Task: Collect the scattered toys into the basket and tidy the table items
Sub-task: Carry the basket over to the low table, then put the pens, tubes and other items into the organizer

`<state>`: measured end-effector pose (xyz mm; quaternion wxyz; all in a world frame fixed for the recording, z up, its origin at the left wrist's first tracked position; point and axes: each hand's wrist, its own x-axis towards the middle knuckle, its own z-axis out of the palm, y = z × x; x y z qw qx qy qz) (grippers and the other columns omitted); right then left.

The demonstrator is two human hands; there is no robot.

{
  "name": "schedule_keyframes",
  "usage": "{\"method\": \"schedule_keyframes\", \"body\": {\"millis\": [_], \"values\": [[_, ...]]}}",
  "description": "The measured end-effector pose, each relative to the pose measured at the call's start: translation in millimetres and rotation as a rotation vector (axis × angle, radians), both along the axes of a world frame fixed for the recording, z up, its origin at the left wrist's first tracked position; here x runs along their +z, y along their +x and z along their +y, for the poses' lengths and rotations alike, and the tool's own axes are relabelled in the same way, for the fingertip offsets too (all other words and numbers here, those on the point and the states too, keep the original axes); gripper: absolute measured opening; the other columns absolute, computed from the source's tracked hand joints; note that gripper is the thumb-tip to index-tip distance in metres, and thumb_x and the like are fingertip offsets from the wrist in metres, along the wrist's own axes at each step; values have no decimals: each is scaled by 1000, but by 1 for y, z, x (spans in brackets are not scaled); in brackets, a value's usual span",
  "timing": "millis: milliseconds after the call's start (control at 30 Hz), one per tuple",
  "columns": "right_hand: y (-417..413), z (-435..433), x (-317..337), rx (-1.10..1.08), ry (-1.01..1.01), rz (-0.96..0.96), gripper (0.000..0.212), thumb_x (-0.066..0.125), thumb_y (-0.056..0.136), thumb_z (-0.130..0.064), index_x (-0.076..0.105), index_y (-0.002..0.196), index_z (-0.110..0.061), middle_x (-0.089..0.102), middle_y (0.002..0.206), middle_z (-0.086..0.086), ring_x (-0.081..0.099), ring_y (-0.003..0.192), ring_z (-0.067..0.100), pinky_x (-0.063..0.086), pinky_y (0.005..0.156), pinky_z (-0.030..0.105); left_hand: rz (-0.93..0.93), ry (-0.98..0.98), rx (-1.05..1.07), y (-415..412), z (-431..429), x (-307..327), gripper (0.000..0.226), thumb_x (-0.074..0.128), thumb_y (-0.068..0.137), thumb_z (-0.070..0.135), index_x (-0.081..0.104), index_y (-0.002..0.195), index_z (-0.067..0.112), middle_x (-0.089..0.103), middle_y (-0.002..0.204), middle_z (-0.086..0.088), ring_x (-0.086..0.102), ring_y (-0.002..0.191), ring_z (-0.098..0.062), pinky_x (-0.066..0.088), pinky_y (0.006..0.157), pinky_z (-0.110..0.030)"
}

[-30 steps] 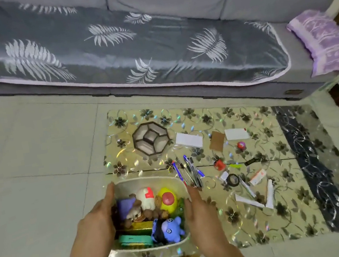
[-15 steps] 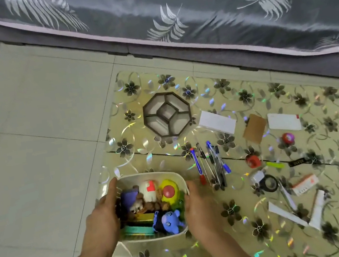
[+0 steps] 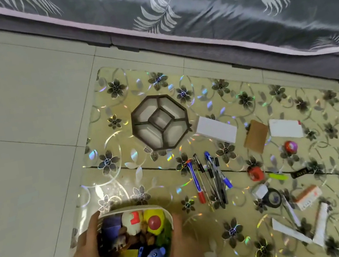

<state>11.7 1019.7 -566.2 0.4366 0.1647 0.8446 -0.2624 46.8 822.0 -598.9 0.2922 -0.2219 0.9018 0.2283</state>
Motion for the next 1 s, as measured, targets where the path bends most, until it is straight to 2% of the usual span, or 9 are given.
{"method": "schedule_keyframes", "body": {"millis": [67,133,233,400,500,600,667,833,1000], "values": [[-7,1,3,92,22,-48,79,0,77,-75,2,148,-39,43,144,4,44,131,20,30,107,27,-44,-4,31,-7,0,2,82,46,78,-3,23,145,36,48,134,-12,61,101,-43,48,71,-42],[-16,10,6,121,-38,-10,51,27,99,-48,13,146,-38,50,138,3,51,120,19,35,98,27,-30,-19,-20,-15,1,6,70,42,76,5,36,140,30,55,127,-18,63,89,-45,53,69,-47],[-47,31,10,50,-43,192,49,43,96,-27,25,138,-45,59,122,-6,53,94,9,42,88,24,131,12,-139,-53,5,17,64,38,74,11,41,137,20,51,133,-19,64,88,-42,53,59,-40],[-134,58,-6,-140,-5,499,54,45,96,-10,32,145,-28,60,127,2,56,111,20,32,78,16,366,116,-147,-170,38,15,71,52,88,3,19,150,18,35,149,-10,56,108,-40,43,72,-36],[-184,57,-10,-114,-1,577,53,45,95,-5,34,145,-18,54,135,6,51,121,25,33,85,20,309,172,-66,-223,57,2,72,54,89,8,14,149,10,43,139,-21,53,111,-42,43,80,-42],[-213,50,-28,-137,21,524,49,44,95,-5,36,143,-12,56,132,14,51,119,32,37,89,26,224,213,11,-247,68,-14,61,50,90,11,20,141,0,57,117,-29,57,99,-44,40,72,-43],[-223,43,-41,-124,47,503,51,44,95,-8,33,144,-13,58,126,16,55,114,36,42,90,35,211,232,24,-248,70,-24,59,48,91,12,19,142,2,62,106,-28,59,91,-44,36,65,-38],[-219,32,-61,-236,0,517,63,41,92,-4,22,149,-23,62,121,15,58,105,30,45,87,33,220,295,147,-245,77,-34,72,56,86,10,18,146,20,59,75,-10,51,68,-31,34,64,-33],[-225,51,-67,-156,33,528,61,46,90,-7,30,146,-24,64,116,14,58,105,32,43,83,31,275,273,194,-248,83,-45,73,63,79,9,27,140,28,68,96,-16,62,87,-39,42,70,-35]]}}
